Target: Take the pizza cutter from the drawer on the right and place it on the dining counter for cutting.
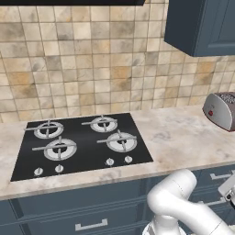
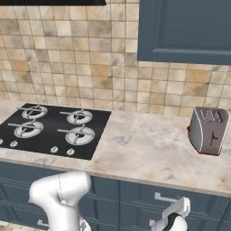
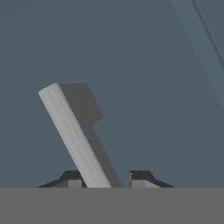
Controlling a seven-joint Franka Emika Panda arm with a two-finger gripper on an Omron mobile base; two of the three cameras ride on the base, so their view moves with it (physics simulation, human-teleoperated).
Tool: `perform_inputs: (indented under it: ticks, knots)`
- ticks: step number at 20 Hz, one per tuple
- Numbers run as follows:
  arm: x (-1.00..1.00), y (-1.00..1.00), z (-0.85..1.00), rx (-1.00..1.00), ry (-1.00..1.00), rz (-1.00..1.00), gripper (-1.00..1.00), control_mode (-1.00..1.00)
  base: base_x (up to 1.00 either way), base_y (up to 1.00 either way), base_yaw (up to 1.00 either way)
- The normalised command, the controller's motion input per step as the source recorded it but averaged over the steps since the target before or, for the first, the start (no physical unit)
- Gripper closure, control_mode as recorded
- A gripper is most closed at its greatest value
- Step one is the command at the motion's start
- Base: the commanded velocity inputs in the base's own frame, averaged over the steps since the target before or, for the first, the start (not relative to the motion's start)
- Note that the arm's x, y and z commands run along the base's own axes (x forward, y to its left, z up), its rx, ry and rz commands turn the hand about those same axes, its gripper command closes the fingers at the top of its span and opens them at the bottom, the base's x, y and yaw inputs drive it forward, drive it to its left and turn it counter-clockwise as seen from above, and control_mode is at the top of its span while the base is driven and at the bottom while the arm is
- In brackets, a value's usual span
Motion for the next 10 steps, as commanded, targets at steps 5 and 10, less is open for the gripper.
perform_inputs:
  ticks: [5, 10]
  knots:
    - [-0.02, 0.00, 0.00, 0.00, 0.00, 0.00, 1.00, -1.00, 0.00, 0.00, 0.00]
    - [-0.32, -0.10, 0.00, 0.00, 0.00, 0.00, 1.00, -1.00, 0.00, 0.00, 0.00]
